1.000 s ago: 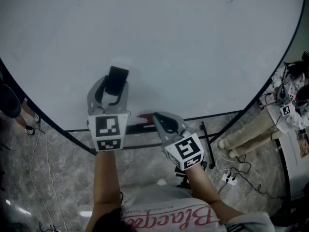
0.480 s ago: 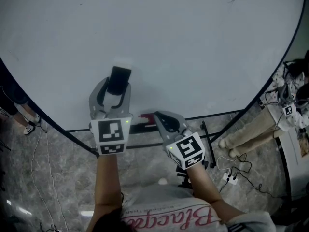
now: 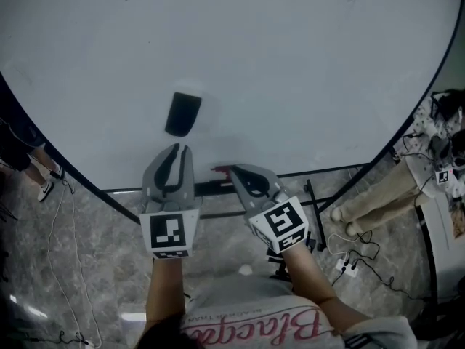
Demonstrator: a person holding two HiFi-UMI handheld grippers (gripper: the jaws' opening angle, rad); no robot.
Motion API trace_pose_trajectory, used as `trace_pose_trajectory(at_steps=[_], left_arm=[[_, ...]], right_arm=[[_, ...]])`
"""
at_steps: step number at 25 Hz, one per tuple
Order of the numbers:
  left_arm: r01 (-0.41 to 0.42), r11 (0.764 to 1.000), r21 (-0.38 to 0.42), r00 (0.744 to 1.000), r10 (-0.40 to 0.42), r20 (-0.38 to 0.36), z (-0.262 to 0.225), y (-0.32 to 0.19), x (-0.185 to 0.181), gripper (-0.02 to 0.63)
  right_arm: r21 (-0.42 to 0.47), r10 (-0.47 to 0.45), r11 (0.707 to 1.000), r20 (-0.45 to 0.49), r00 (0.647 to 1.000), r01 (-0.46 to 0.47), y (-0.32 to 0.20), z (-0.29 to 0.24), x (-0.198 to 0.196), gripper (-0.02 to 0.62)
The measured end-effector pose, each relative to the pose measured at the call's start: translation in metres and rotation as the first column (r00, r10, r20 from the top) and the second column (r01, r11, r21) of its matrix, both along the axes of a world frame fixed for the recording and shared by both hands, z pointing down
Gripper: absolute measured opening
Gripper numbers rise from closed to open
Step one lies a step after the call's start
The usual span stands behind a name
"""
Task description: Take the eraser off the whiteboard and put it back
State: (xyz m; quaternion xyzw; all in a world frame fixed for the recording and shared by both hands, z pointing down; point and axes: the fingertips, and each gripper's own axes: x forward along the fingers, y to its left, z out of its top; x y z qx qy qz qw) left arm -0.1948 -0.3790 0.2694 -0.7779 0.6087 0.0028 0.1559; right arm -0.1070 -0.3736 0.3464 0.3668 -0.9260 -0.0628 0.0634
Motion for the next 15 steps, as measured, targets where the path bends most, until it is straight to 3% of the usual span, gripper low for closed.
trace_pose_trajectory(at_steps=[4, 15], left_arm=[[-0.026, 0.999, -0.041, 0.999, 0.025, -0.024, 0.021, 0.012, 0.004, 0.0], [-0.074, 0.985, -0.158, 0.994, 0.061, -0.09, 0.079, 0.031, 0.007, 0.0]], right_arm=[[0.006, -0.02, 1.0, -0.002, 1.0, 0.02, 0.004, -0.001, -0.006, 0.002], [0.029, -0.044, 0.999, 0.0, 0.999, 0.044, 0.015, 0.004, -0.022, 0.002]])
